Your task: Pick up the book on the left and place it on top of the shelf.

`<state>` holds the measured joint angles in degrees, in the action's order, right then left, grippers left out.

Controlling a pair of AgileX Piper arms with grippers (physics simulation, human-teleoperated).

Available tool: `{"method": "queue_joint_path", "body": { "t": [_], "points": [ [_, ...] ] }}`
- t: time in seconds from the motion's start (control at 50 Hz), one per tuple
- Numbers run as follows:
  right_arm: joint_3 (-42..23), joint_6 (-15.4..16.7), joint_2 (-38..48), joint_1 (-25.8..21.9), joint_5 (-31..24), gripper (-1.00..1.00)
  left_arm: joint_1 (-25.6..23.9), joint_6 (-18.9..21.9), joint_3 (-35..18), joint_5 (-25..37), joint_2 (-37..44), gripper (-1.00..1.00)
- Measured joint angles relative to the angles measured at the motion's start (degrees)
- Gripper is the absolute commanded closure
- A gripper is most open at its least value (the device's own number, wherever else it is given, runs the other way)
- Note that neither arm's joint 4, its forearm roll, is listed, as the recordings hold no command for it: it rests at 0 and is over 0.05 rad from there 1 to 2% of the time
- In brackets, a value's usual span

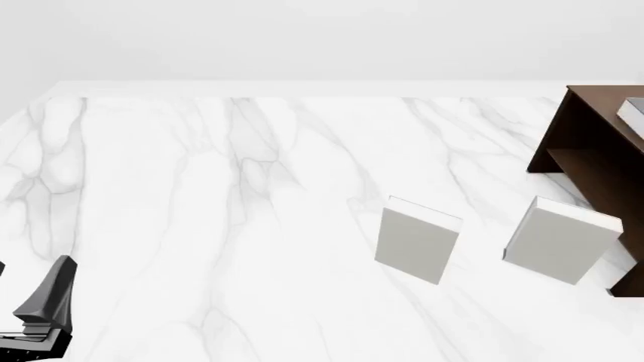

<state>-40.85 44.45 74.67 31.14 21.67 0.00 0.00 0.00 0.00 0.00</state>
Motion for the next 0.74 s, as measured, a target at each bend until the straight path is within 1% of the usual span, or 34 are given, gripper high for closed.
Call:
{"method": "queue_joint_path", "body": {
  "t": [0.32,0.74],
  "points": [
    [0.0,-2.3,-5.9,-2.0,-2.5,-1.00,0.0,0.0,0.0,0.0,0.0,-1.00],
    [1.5,-5.0,-15.3,-4.9,-5.8,-1.00,0.0,0.0,0.0,0.0,0.0,-1.00]
  ]
}}
